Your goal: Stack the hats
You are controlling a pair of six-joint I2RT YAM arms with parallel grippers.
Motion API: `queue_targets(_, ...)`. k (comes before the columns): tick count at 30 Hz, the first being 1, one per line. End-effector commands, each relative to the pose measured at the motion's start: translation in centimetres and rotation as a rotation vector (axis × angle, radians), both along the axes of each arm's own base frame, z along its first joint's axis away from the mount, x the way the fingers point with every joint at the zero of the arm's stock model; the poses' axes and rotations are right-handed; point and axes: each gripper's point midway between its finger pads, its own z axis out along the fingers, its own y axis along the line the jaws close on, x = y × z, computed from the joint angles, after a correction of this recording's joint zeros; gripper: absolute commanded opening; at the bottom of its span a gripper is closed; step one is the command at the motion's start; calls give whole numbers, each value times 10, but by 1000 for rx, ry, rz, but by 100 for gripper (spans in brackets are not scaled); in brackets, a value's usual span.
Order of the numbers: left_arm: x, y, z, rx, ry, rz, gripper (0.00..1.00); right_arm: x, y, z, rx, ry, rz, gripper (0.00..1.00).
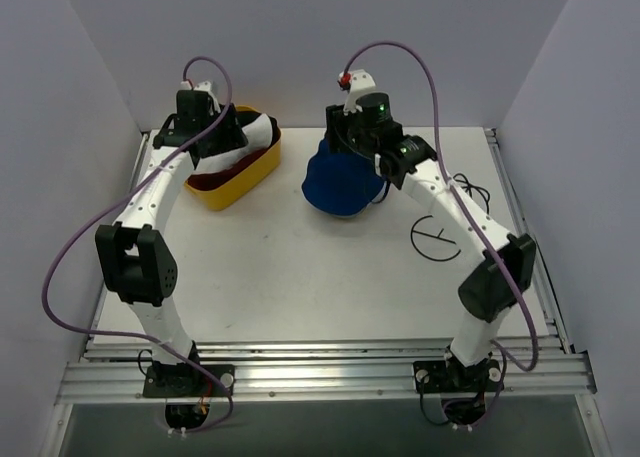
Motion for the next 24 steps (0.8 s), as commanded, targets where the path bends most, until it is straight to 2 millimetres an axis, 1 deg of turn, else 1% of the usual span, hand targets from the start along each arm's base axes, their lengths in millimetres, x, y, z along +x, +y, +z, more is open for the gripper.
queue_targets(1, 0, 4, 8, 82, -7, -19, 77, -50, 8, 57, 118, -88, 35, 47)
queue_targets(2, -2, 6, 5, 113, -6, -29, 77, -58, 11, 57, 130, -88, 46, 47)
queue_targets(3, -2, 5, 9, 126, -24, -43, 77, -74, 17, 52, 152, -82, 87, 47)
queue_targets(4, -3, 1, 7, 140, -25, -63, 77, -87, 26, 51, 165, -75, 117, 47)
queue_targets(5, -4, 0, 7, 162, -28, -76, 77, -101, 27, 59, 192, -84, 130, 47)
queue_targets(6, -6, 0, 0, 176, 1, -82, 77, -109, 32, 45, 189, -68, 144, 47)
queue_targets(7, -7, 3, -2, 196, 12, -70, 77, -119, 36, 44, 194, -61, 160, 47)
queue_targets(8, -9, 4, -6, 213, 29, -72, 77, -135, 45, 48, 202, -64, 195, 47)
queue_targets(10, -15, 12, -9, 244, 43, -55, 77, -146, 51, 49, 209, -59, 213, 47)
queue_targets(11, -17, 14, -9, 260, 43, -59, 77, -156, 58, 49, 208, -57, 239, 47)
queue_targets(12, -22, 15, -6, 269, 37, -64, 77, -162, 58, 50, 207, -55, 249, 47)
queue_targets(14, -28, 11, -4, 280, 16, -120, 77, -172, 58, 38, 197, -33, 258, 47)
queue_targets(15, -30, 7, 7, 280, -27, -140, 77, -181, 58, 44, 222, -43, 274, 47)
queue_targets(16, -36, 2, -2, 272, -18, -188, 77, -190, 58, 25, 207, -8, 290, 47)
queue_targets(17, -37, 1, -3, 301, -36, -230, 77, -197, 58, 37, 252, -42, 308, 47)
queue_targets(18, -39, 2, -1, 316, -55, -245, 77, -206, 61, 34, 261, -34, 328, 47)
queue_targets(19, -41, 8, -9, 344, -36, -230, 77, -212, 60, 32, 263, -31, 340, 47)
queue_targets(20, -42, 10, -10, 384, -39, -253, 77, -219, 55, 28, 268, -34, 345, 47)
queue_targets(21, -44, 12, -16, 405, -21, -268, 77, -225, 54, 26, 270, -42, 351, 47)
queue_targets(24, -47, 13, -33, 451, 24, -326, 77, -231, 39, 16, 278, -70, 331, 47)
